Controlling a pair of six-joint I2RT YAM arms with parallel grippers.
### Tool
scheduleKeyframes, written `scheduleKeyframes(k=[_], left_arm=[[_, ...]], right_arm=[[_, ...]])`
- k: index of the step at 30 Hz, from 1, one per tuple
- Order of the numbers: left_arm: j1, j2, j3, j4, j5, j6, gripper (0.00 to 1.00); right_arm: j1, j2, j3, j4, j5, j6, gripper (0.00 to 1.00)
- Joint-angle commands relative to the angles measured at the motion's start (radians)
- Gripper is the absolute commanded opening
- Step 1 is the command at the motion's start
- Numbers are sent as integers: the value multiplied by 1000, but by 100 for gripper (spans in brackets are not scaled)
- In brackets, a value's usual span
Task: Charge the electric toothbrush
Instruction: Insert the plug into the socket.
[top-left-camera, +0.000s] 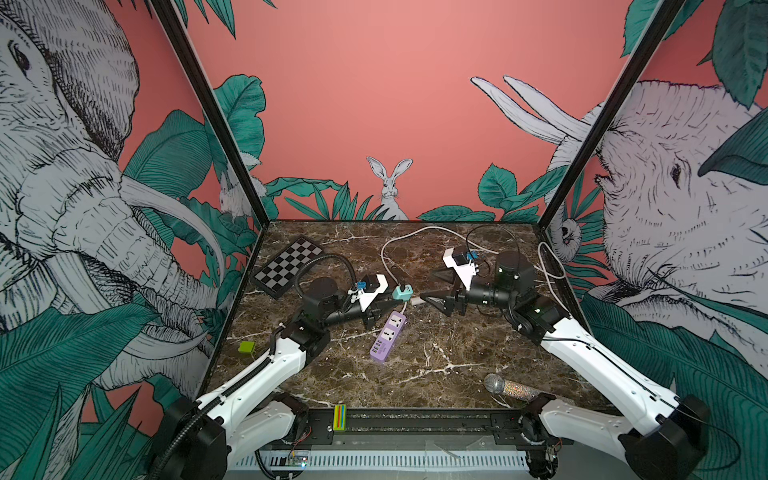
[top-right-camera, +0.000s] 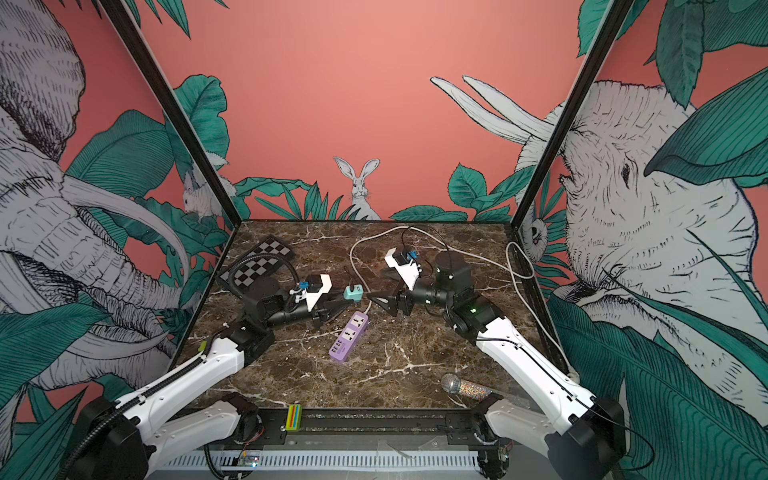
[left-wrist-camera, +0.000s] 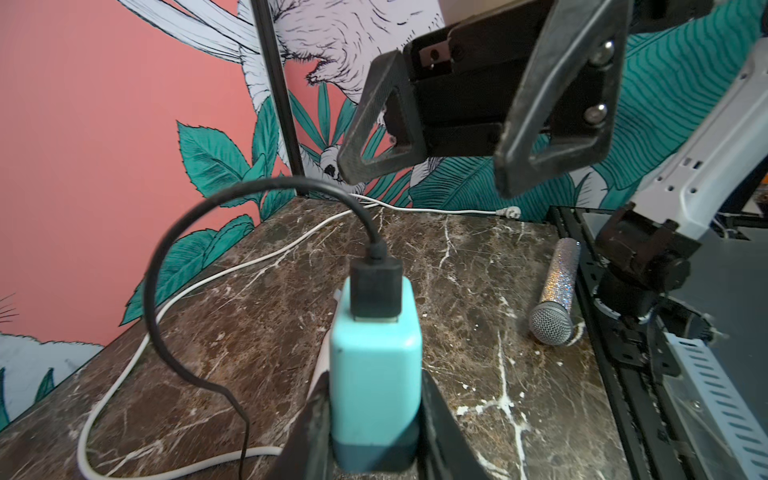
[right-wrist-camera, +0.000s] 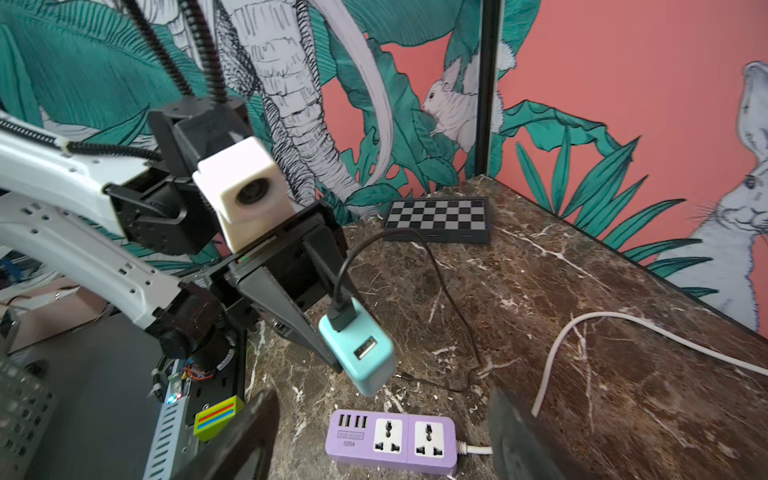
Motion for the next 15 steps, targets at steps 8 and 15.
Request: scheduleKeyframes(k=[8,15], left_arm=[[4,31,45,28,-13,-77,0],[-32,34,9,84,-401,-246,0]], right_arm=[[-1,-23,-75,108,71,101,80],[61,-44,-101,114,340,271,74]])
